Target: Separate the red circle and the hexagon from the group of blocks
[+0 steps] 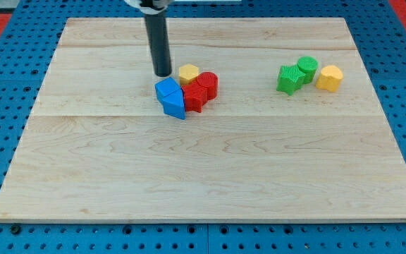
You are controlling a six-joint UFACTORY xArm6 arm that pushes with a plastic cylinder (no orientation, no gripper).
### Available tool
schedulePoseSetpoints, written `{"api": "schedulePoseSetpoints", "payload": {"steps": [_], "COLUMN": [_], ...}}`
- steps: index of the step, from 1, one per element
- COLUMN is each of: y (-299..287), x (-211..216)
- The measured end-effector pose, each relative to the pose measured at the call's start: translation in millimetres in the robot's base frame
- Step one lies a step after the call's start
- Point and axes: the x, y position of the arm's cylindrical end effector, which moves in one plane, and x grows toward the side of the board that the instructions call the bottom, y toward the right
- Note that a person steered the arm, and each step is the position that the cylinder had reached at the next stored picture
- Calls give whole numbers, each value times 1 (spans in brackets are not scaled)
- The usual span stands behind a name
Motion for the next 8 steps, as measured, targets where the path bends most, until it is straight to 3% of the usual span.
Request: {"api": "schedulePoseSetpoints", "payload": {"steps": [2, 3, 4, 5, 7, 8], "y": [89, 106, 89, 84, 81, 110], "x": [0, -11, -9, 39, 60, 65]}}
